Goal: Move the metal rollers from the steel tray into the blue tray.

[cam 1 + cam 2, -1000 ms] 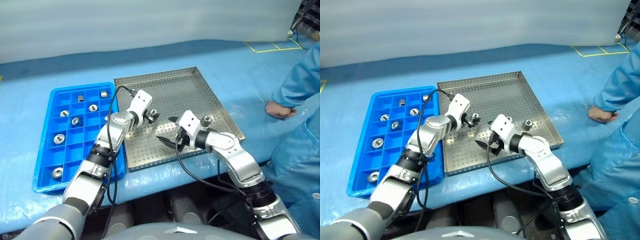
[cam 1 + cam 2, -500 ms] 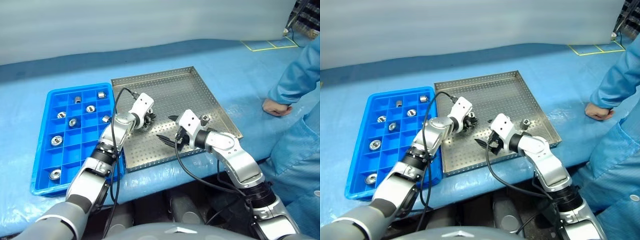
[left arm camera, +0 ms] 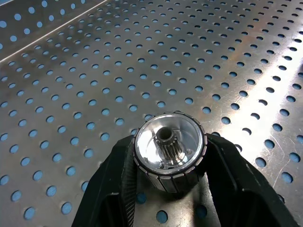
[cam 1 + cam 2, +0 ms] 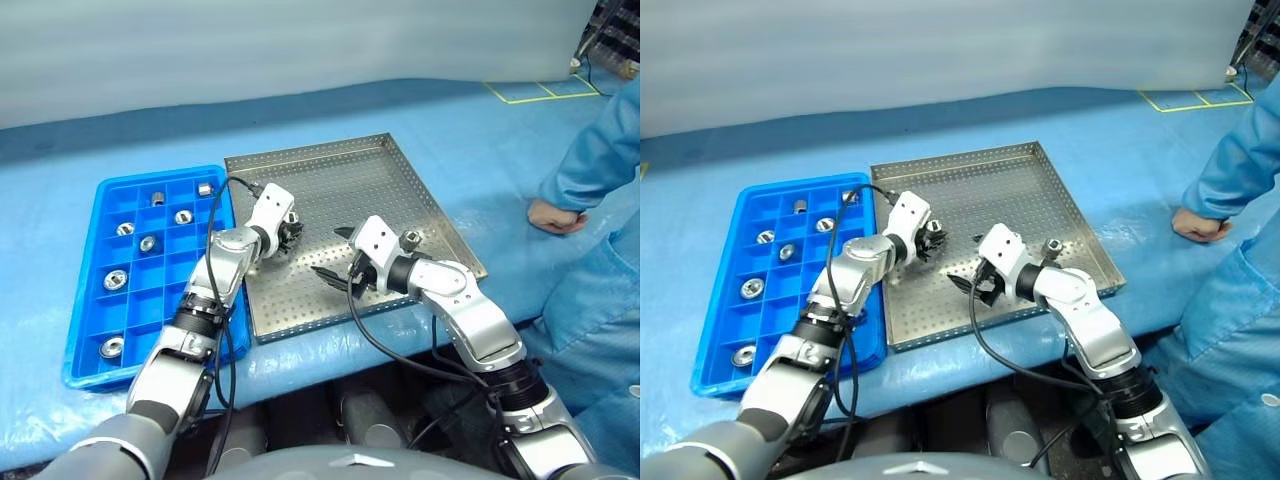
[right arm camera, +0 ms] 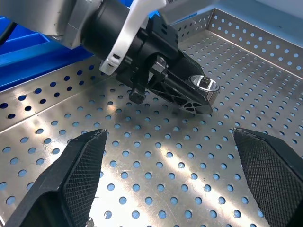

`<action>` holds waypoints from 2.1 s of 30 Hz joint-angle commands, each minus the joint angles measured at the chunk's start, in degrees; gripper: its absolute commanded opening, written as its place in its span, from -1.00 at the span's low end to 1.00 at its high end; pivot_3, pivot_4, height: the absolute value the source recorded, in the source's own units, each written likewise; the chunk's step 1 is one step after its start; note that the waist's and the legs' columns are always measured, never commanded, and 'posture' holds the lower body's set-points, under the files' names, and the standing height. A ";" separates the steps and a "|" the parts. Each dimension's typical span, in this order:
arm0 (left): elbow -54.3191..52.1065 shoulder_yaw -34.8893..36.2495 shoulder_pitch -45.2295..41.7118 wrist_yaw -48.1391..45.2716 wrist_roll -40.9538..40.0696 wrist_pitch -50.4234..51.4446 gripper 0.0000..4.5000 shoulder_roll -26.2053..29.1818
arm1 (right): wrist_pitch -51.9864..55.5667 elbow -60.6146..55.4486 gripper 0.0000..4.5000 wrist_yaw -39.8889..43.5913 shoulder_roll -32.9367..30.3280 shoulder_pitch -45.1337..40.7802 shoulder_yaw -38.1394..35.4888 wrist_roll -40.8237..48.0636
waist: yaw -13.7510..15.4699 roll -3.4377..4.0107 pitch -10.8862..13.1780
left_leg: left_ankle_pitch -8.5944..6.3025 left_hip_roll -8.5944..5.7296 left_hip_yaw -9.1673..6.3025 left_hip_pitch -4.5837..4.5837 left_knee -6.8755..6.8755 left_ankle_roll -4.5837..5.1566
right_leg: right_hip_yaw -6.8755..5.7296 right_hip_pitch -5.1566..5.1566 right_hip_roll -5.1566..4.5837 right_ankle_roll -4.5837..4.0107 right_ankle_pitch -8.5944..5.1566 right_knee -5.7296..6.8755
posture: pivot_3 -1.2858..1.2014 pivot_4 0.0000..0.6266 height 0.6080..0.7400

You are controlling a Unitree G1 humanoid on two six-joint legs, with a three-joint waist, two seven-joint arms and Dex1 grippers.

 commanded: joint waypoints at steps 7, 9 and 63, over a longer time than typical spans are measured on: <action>-36.67 11.83 14.40 -12.30 -16.28 16.17 -0.18 18.40 | -0.91 1.40 1.00 6.67 1.41 -0.56 -1.53 6.75 | -0.36 0.10 0.04 | 0.00 0.13 -0.10 0.16 -0.12 -0.01 | 0.05 -0.03 0.08 -0.11 -0.07 0.08 | -0.05 -0.52 1.00; -41.95 14.89 20.04 -11.67 -14.22 16.03 -0.18 24.22 | -1.00 1.94 1.00 7.45 2.40 -1.10 -2.03 8.27 | -0.38 0.07 0.05 | 0.00 0.18 -0.15 0.16 -0.10 -0.01 | -0.02 -0.02 0.12 -0.13 -0.10 0.07 | -0.03 -0.52 1.00; -47.54 0.37 28.64 -4.53 -19.64 5.01 0.52 14.21 | 10.04 10.64 1.00 -19.61 4.09 -5.44 -7.96 -7.50 | 3.72 0.06 0.04 | -0.02 0.09 0.23 0.14 0.01 0.03 | 0.00 0.02 -0.02 -0.49 -0.28 0.01 | -0.04 -0.52 1.00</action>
